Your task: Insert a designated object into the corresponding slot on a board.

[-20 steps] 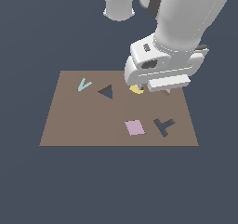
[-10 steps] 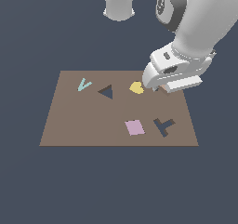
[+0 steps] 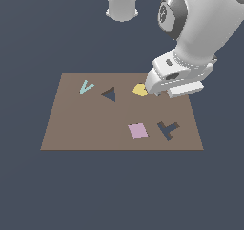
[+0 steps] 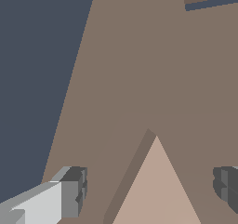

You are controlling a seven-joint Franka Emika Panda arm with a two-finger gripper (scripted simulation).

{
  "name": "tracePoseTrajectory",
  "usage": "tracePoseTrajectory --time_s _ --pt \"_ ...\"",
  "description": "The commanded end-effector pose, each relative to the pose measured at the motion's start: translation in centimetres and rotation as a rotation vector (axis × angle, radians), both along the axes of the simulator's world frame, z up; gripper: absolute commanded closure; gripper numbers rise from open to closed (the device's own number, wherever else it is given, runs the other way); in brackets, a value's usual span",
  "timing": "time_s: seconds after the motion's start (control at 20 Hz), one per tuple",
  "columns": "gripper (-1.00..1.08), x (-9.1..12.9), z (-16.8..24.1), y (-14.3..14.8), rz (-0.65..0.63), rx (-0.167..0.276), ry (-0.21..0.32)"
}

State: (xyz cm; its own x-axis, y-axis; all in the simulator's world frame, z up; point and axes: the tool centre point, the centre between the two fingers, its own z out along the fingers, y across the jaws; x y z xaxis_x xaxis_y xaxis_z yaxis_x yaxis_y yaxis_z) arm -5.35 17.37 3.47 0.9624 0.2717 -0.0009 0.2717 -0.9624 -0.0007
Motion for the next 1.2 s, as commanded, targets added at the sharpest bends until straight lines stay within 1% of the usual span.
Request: tracePoseTrajectory --time_s 0.0,0.05,0.1,0.75,0.95,1.15 --pt "-0.92 0.0 -0.4 0.0 0.0 0.0 -0.001" --pt "-0.92 0.0 -0.5 0.0 0.0 0.0 -0.001" --pt "1.08 0.0 -0.5 0.0 0.0 0.0 -0.001" --pt "1.08 0.0 -0.4 -0.1 0.001 0.0 -0.001" --pt "1.08 -0.1 -0.4 -0.8 0.012 0.0 -0.001" --pt "1.08 -0.3 -0.3 -2.3 0.033 0.0 -0.001"
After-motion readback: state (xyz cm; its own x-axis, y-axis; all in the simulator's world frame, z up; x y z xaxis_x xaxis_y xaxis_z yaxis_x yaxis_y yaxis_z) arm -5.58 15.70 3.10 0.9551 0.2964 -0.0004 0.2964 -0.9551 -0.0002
